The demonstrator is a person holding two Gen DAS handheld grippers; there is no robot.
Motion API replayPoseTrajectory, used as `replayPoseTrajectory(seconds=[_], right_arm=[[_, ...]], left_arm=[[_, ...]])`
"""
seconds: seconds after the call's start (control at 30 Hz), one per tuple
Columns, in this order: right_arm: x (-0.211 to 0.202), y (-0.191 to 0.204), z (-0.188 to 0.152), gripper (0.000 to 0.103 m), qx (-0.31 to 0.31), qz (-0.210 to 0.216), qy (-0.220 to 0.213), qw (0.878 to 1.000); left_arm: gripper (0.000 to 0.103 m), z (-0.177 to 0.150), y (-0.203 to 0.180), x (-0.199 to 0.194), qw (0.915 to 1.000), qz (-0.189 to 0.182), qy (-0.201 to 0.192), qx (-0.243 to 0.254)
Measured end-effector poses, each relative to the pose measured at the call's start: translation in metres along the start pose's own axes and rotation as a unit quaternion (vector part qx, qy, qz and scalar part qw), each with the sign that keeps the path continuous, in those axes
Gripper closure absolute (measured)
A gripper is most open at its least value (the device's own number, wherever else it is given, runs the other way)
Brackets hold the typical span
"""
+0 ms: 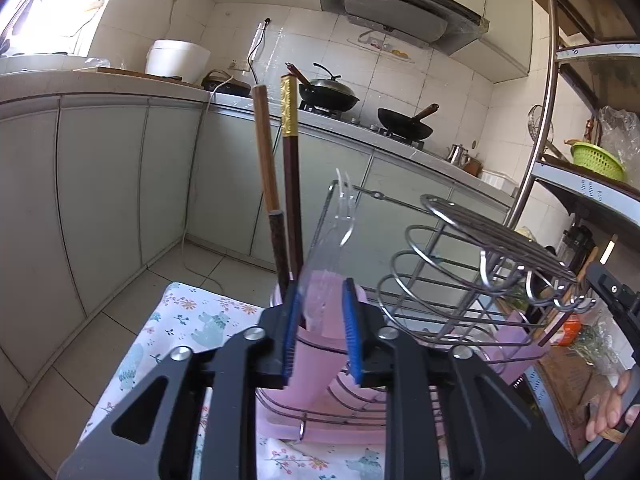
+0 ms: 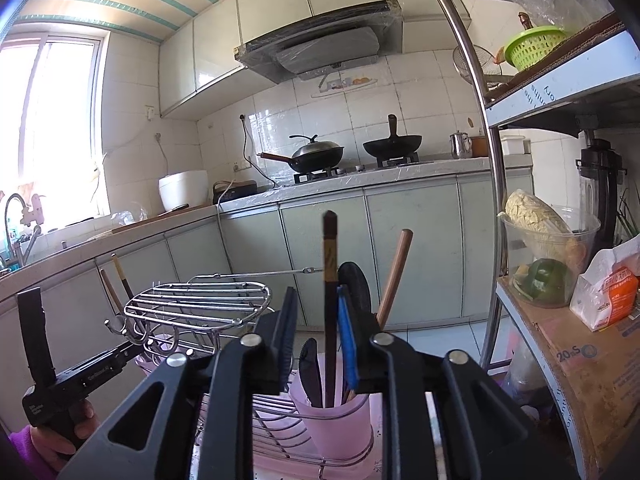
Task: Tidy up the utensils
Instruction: 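Lower the chopstick into a pink cup with right gripper while left lowers the spoon into the other cup, then open both grippers to release the spoon and chopstick into the cups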
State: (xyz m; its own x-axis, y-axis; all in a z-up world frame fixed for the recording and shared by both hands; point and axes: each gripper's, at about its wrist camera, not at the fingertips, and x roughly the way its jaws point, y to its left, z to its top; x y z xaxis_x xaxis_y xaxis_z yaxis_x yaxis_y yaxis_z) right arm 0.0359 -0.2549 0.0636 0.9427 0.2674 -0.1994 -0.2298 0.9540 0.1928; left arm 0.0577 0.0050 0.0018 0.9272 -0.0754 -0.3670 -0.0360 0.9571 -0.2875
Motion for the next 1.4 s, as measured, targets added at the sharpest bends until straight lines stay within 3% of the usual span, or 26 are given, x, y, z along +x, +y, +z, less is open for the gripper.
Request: replayPoseTrajectory(seconds=[0.07,0.6,0.87,1.4], right_arm=[[-0.003,0.001,0.000,0.067,0.000,0.000,-0.007,1.000],[-0.023,0.007,-0.007,0.067,0.004,-0.003,-0.006,1.000],[-0.028,0.007,-0.023,0.066,0.021,0.009,0.022,0.999],[-0.030,0.023,-0.059,0.066,0.020,0.021,0.093,0.995]], left_arm=[[0.072,0.000,-0.001,-0.003,1.0000,-0.001,-0.002,-0.002],[0.063,-0.005,0.009,-0.019,0.9994,-0.004,0.007,-0.034],[0.055,-0.010,0.005,-0.029,0.9993,-0.015,0.022,-0.026],[0.051,-0.025,-0.020,-0.044,0.9981,-0.021,0.055,0.016]])
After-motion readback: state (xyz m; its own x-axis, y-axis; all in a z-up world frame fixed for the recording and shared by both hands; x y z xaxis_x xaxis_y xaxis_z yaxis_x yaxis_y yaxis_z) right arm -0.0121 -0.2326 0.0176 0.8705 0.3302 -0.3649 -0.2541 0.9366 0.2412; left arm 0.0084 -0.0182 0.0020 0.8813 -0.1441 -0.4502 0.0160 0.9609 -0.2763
